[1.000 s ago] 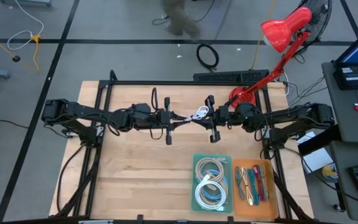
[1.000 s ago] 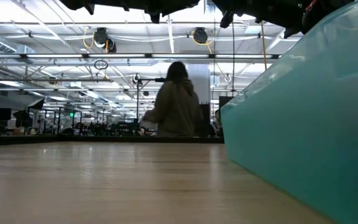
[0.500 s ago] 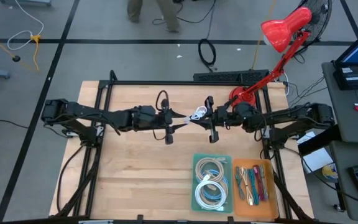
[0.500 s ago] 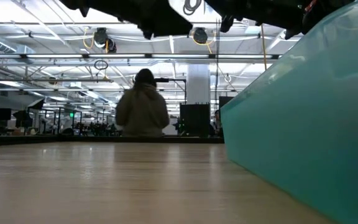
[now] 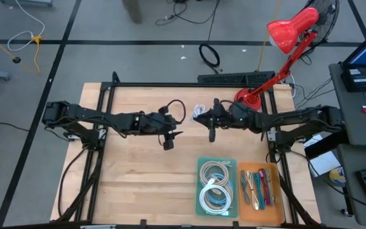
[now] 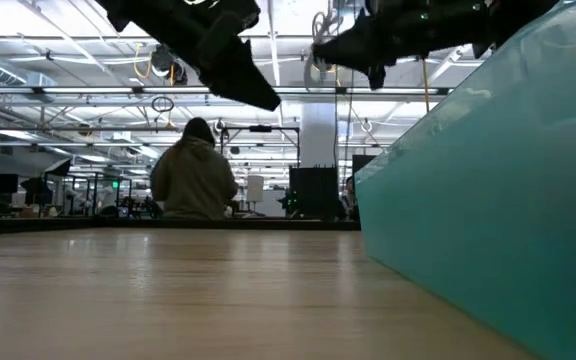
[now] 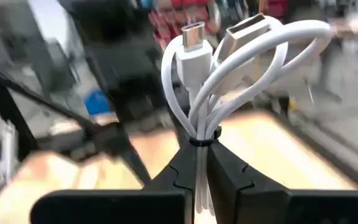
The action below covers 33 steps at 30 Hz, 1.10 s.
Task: Pick & Place USB Port
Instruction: Put the white charger cable into the orange bin
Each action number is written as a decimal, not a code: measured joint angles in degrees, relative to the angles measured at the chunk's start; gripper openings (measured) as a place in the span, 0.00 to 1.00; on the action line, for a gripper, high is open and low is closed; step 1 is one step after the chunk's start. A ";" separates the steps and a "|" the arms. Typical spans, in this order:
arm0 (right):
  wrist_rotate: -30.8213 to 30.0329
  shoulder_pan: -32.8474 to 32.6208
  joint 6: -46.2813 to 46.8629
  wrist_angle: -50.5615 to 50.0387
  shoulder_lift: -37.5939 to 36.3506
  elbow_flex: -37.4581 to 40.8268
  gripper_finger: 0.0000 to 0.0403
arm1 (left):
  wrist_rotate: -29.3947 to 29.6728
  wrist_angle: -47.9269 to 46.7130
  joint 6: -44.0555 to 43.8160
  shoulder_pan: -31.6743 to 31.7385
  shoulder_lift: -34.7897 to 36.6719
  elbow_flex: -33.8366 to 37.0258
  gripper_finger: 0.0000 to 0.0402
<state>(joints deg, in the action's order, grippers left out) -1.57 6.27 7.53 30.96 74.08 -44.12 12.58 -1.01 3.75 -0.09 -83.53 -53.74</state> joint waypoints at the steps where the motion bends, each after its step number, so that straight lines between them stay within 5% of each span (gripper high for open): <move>1: -0.76 -0.25 0.70 -3.47 -0.30 -0.32 0.03 | 0.00 -1.02 -0.22 -0.06 0.00 0.00 0.45; 19: -1.86 -7.53 26.80 -43.86 -7.99 -1.43 0.03 | 0.03 -10.98 -2.81 -2.99 0.00 0.00 0.41; 33: -18.51 -27.46 56.36 -65.31 -13.48 -1.40 0.03 | 0.04 -5.32 -3.49 -3.75 -0.13 4.36 0.41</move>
<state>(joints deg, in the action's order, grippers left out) -20.08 -21.20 63.89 -34.35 60.60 -45.52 12.62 -6.33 0.27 -3.84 -83.66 -49.37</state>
